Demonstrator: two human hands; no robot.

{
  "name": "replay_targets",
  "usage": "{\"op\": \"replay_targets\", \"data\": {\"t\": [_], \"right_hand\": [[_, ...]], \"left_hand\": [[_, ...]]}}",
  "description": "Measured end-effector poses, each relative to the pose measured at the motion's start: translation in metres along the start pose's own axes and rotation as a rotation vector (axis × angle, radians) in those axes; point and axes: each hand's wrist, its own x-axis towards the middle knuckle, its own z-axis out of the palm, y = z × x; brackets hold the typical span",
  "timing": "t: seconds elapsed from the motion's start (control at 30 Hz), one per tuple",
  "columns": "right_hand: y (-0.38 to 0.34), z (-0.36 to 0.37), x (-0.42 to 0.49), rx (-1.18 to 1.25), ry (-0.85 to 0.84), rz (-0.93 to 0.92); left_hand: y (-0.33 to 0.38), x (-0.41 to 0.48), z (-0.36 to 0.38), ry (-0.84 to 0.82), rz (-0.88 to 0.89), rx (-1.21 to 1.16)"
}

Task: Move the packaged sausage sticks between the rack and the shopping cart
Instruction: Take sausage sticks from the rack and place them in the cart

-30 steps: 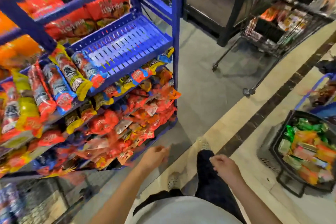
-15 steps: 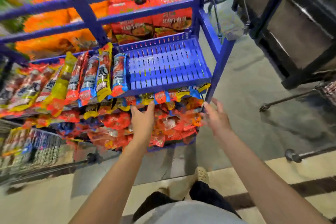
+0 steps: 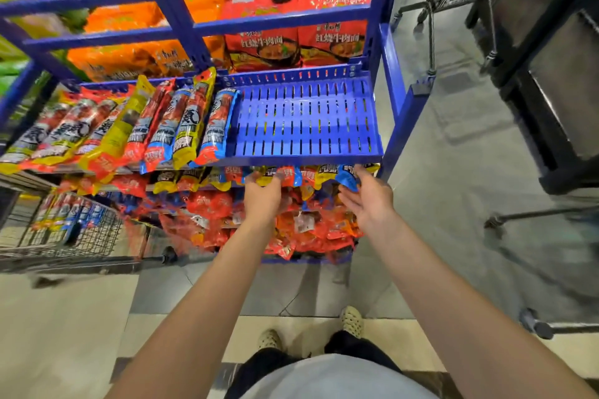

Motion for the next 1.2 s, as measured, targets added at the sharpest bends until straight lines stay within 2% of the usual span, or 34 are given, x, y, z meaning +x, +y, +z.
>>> {"op": "replay_targets", "data": {"t": [0.3, 0.37, 0.57, 0.97, 1.2], "right_hand": [[-0.008, 0.0, 0.003, 0.0, -0.171, 0.229], [-0.009, -0.001, 0.001, -0.052, -0.16, 0.22], [-0.01, -0.004, -0.005, -0.181, -0.082, 0.046], [-0.007, -0.012, -0.01, -0.166, -0.212, 0.088], [-0.008, -0.02, -0.01, -0.201, -0.278, 0.126]], "left_hand": [[0.006, 0.004, 0.009, 0.029, -0.006, -0.097], [0.003, 0.004, 0.01, 0.028, 0.003, -0.081], [0.003, 0.0, 0.02, -0.007, 0.023, -0.039], [-0.003, -0.013, 0.027, 0.089, 0.064, 0.062], [-0.011, -0.016, 0.024, 0.123, -0.037, -0.119]]}}
